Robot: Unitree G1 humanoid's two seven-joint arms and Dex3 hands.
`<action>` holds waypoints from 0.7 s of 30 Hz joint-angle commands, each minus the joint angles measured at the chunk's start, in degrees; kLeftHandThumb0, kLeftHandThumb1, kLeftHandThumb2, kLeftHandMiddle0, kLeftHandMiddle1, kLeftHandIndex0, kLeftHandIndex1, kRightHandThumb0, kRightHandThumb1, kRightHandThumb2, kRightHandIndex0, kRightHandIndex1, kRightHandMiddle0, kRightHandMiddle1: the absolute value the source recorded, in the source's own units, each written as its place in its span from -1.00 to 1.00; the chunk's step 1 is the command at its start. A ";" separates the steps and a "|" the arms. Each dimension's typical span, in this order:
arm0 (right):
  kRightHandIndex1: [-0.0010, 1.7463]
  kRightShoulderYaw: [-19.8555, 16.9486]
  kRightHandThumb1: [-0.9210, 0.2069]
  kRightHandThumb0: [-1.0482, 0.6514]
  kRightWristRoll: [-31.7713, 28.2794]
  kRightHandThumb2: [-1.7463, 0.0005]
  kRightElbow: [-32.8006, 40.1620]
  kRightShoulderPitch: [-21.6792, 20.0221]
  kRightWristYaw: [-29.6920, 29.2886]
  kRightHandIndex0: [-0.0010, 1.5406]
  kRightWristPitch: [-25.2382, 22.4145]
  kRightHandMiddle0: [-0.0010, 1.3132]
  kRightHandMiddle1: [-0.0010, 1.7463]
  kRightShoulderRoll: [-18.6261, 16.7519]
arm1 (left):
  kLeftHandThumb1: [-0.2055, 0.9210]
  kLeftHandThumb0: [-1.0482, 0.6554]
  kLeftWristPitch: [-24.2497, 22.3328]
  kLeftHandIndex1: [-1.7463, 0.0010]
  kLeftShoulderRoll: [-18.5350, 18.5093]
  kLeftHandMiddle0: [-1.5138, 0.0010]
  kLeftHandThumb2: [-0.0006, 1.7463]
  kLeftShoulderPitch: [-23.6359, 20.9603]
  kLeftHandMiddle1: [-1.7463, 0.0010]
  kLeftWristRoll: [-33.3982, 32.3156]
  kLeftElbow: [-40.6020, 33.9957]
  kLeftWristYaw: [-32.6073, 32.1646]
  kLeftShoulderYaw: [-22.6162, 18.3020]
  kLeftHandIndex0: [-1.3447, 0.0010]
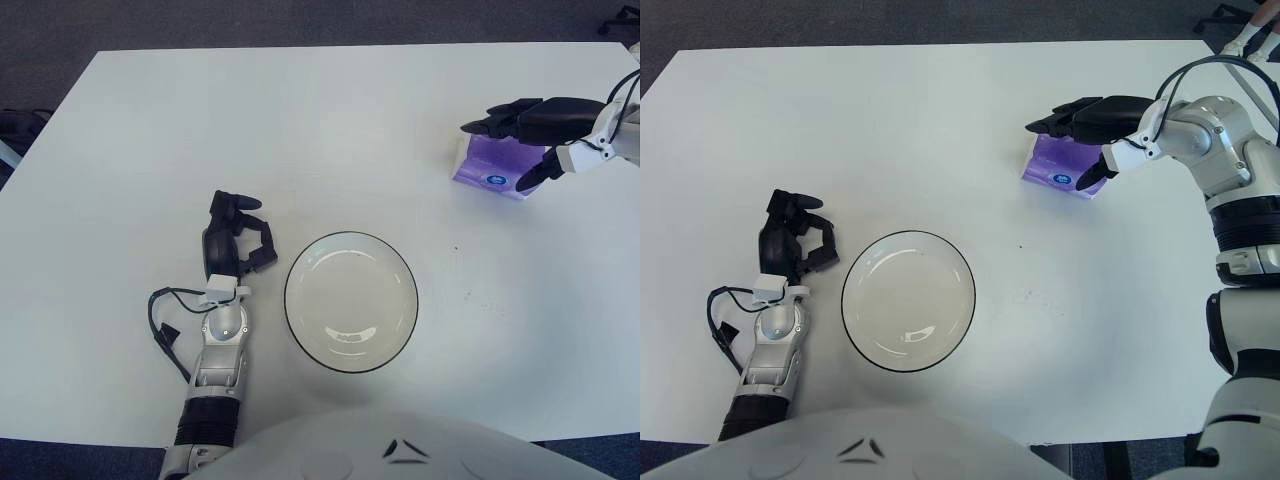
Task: Put the tissue paper into the plate.
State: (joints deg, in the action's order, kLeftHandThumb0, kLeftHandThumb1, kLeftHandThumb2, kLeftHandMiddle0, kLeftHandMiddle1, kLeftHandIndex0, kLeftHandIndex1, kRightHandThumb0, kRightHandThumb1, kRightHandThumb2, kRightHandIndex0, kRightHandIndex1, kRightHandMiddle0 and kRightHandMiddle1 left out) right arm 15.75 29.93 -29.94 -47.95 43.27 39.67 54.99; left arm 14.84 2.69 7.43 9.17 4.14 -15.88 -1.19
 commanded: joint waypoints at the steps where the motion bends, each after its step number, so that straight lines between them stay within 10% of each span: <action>1: -1.00 0.65 -0.64 -1.00 -0.59 0.71 -0.69 -0.69 0.91 -1.00 0.32 -1.00 -1.00 -0.25 | -0.05 0.22 -1.49 -1.00 1.29 0.14 0.49 4.96 -0.93 0.03 5.80 0.03 0.83 0.48; 21: -1.00 4.74 -0.54 -1.00 5.19 0.61 -12.68 -4.08 -5.39 -1.00 2.08 -1.00 -1.00 -3.77 | -0.12 0.22 -0.30 -1.00 0.88 0.10 0.54 5.05 -0.92 -1.12 6.43 0.22 0.29 0.43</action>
State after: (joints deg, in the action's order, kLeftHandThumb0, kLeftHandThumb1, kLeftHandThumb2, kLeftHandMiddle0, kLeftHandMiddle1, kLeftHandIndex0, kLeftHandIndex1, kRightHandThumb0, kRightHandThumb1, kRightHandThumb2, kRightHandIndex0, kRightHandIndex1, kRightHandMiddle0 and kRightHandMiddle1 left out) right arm 19.50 33.37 -40.32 -50.66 39.47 41.19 51.98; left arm 15.79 2.67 7.50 7.92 4.22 -15.85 -1.32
